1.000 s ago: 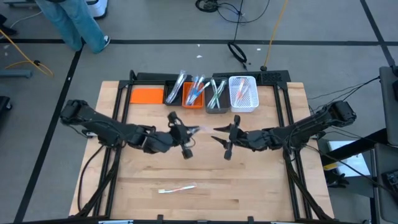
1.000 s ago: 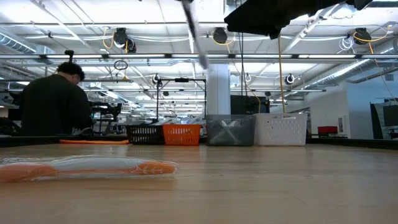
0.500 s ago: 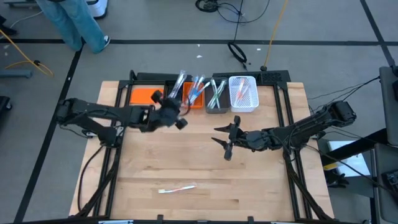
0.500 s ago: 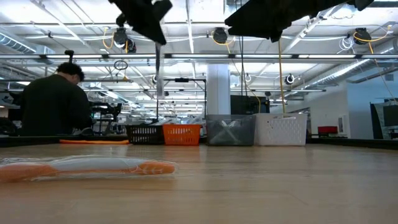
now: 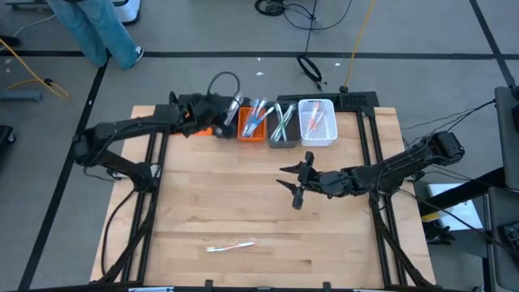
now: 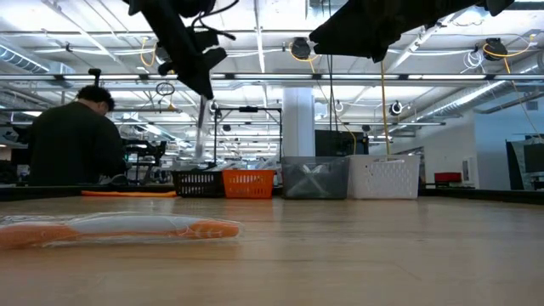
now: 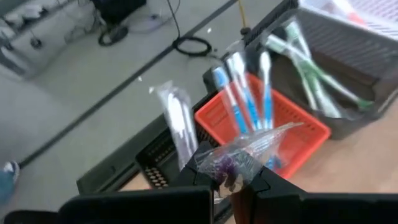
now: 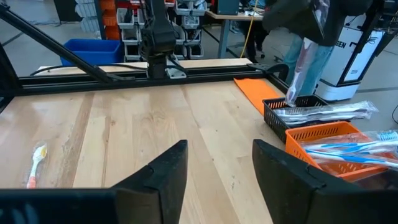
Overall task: Pick & Place Toothbrushes
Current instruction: Put the purple toothbrush into the black bin
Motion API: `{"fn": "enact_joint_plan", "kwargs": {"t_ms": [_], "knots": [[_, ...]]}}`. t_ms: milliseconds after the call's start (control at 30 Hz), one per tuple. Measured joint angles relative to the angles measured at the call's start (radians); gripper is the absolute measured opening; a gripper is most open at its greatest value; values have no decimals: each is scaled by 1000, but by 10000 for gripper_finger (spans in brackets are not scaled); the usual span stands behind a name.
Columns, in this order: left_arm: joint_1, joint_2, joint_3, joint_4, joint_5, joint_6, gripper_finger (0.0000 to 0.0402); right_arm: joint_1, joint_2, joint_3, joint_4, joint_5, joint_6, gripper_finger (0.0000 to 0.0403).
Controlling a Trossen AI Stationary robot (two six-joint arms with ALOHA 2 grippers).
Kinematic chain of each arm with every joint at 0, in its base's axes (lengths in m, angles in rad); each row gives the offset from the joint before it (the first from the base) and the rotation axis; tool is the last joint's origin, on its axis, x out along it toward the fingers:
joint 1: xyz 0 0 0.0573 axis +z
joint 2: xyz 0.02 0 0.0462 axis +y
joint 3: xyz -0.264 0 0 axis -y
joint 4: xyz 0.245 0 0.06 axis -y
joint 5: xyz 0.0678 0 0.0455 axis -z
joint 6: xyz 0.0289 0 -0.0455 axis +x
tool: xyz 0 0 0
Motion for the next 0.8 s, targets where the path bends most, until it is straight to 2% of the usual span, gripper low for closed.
{"fn": "enact_joint_plan", "kwargs": {"t_ms": [300, 567, 800], "knots": [[163, 0, 0, -86, 164, 37, 9, 0, 0, 0, 1, 0, 0, 169], [217, 27, 0, -111, 249, 80, 9, 0, 0, 0, 1, 0, 0, 169], [248, 102, 0, -103, 314, 102, 9, 0, 0, 0, 1, 0, 0, 169]]}}
